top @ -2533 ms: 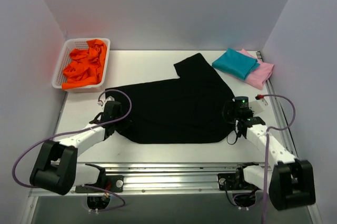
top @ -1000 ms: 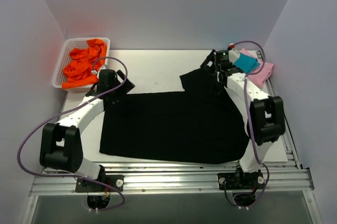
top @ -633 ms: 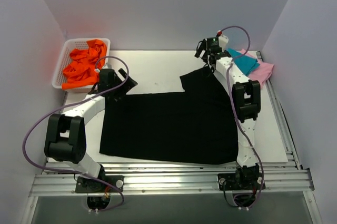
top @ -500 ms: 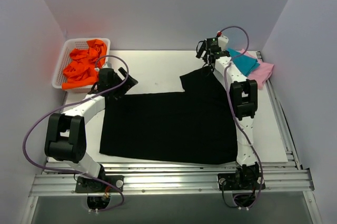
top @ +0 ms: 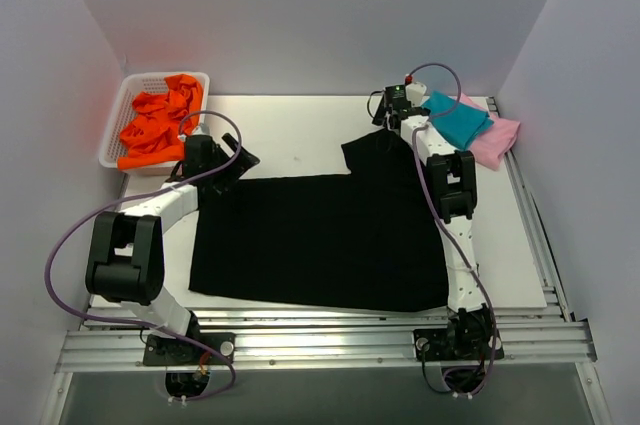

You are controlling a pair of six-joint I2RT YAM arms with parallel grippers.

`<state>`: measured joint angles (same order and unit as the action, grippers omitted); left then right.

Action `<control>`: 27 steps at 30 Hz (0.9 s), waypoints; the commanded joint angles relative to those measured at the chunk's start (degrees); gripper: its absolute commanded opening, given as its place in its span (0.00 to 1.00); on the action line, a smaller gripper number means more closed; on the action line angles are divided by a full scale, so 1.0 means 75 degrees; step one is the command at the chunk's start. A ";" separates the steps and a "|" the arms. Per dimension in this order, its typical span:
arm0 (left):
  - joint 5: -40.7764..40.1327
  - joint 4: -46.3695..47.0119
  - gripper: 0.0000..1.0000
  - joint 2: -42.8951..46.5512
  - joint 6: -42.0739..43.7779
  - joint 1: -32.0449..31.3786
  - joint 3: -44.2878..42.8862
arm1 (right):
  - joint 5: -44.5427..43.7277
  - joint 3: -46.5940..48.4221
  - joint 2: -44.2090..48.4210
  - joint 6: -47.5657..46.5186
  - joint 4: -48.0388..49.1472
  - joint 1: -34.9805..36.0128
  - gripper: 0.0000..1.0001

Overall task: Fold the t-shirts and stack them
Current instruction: Fold the tshirt

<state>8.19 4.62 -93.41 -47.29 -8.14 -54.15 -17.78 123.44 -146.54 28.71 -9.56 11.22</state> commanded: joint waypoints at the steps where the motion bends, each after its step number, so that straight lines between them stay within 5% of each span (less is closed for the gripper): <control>1: 0.0174 0.0450 0.95 -0.0143 0.0094 0.0195 0.0001 | 0.0237 0.0100 -0.0488 0.0156 -0.0260 0.0121 0.88; 11: 0.0256 0.0450 0.96 -0.0202 0.0035 0.0535 0.0130 | 0.0402 -0.0345 -0.0407 0.0285 0.0044 0.0296 0.47; 17: 0.0105 0.0029 0.96 -0.0284 0.0164 0.0862 0.0025 | 0.0578 -0.0626 -0.0360 0.0379 0.0208 0.0261 0.01; 27: -0.0634 -0.2057 0.96 -0.1139 0.0750 0.1906 -0.1416 | 0.0929 -0.1539 0.0167 0.0461 0.0782 0.0016 0.00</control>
<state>6.00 -5.93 -101.32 -44.14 4.80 -60.45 -14.26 116.57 -145.56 31.66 3.07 12.16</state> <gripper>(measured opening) 0.961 0.012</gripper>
